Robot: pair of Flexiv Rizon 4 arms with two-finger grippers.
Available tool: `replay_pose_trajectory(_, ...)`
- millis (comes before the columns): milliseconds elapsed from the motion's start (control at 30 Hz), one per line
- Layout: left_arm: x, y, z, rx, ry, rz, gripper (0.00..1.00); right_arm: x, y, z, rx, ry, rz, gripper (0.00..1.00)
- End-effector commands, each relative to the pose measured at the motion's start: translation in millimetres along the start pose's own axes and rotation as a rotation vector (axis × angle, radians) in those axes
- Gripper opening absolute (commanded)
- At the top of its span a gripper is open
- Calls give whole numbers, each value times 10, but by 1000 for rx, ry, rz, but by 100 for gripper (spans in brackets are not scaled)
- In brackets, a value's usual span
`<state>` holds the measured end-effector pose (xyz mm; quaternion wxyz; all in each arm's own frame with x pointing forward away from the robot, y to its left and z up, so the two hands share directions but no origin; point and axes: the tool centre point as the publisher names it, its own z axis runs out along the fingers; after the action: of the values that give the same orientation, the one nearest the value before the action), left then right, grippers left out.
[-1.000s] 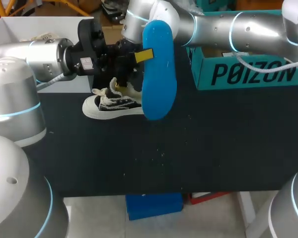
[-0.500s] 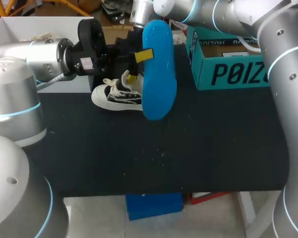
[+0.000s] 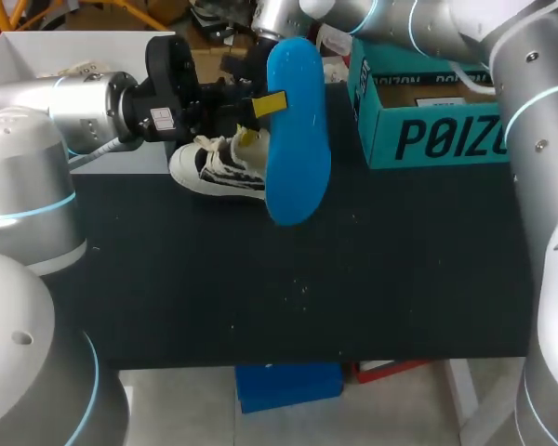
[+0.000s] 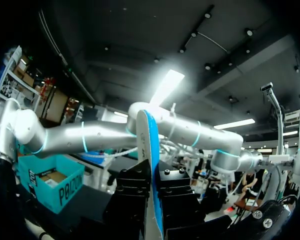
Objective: Take the shoe out of the shoebox, open the shoe tongue, remove and reinsert the insole, then place the shoe into the shoebox
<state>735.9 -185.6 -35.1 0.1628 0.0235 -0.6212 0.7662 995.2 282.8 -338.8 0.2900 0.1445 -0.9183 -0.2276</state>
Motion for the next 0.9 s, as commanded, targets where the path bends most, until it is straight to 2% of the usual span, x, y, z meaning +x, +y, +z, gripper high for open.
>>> replay_pose_trajectory(33,1,13,17,1,-5,2,0,188,38,-104,20,-88,30,0)
replay_pose_trajectory(267,1,13,17,1,-5,2,0,279,85,-193,43,-89,29,0)
replay_pose_trajectory(900,1,13,17,1,-5,2,0,501,122,-166,105,-56,81,0)
